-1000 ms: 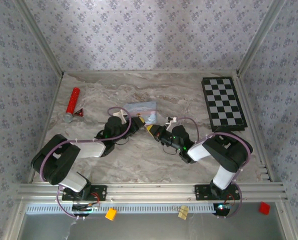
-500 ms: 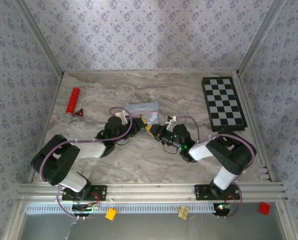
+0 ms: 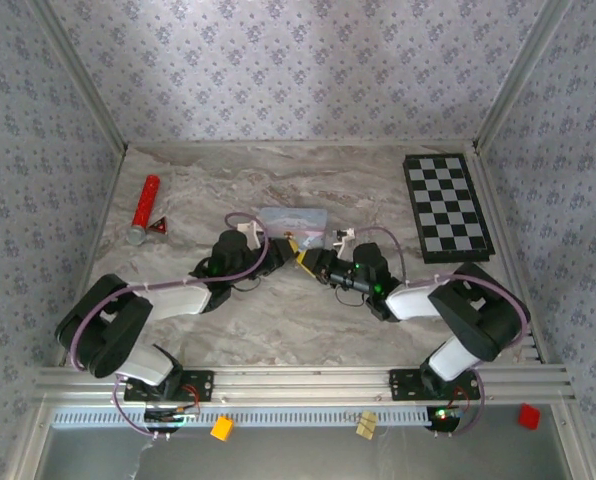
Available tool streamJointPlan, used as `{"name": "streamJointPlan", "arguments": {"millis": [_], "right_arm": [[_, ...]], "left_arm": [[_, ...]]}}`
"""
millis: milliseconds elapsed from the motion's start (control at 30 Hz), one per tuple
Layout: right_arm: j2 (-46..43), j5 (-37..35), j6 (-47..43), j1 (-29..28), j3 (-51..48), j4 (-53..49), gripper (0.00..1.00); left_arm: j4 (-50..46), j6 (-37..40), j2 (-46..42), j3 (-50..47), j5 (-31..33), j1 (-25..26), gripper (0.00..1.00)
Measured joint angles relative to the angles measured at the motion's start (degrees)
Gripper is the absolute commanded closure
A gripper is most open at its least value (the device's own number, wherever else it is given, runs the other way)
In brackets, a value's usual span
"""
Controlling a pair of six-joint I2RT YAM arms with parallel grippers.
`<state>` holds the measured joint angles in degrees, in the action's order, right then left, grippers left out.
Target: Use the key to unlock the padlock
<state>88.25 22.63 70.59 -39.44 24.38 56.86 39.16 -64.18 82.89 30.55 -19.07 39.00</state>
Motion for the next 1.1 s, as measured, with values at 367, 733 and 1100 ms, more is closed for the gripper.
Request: {"name": "streamJointPlan", "arguments": {"millis": [367, 733, 1100], "right_arm": [[-17.4, -5.7, -31.3, -3.9, 0.3, -20.9, 0.62], [-21.1, -23.4, -72.2, -17.6, -7.6, -16.7, 0.62], [-5.5, -35.3, -88.8, -23.7, -7.7, -2.1, 0.7]], "left_arm": [[-13.3, 1.2, 0.9, 2.4, -4.4, 1.0, 1.0], [-15.6, -0.4, 0.9, 2.4, -4.9, 0.9, 1.0], [-16.7, -3.7, 0.8, 1.4, -3.0, 0.0, 1.0]]}}
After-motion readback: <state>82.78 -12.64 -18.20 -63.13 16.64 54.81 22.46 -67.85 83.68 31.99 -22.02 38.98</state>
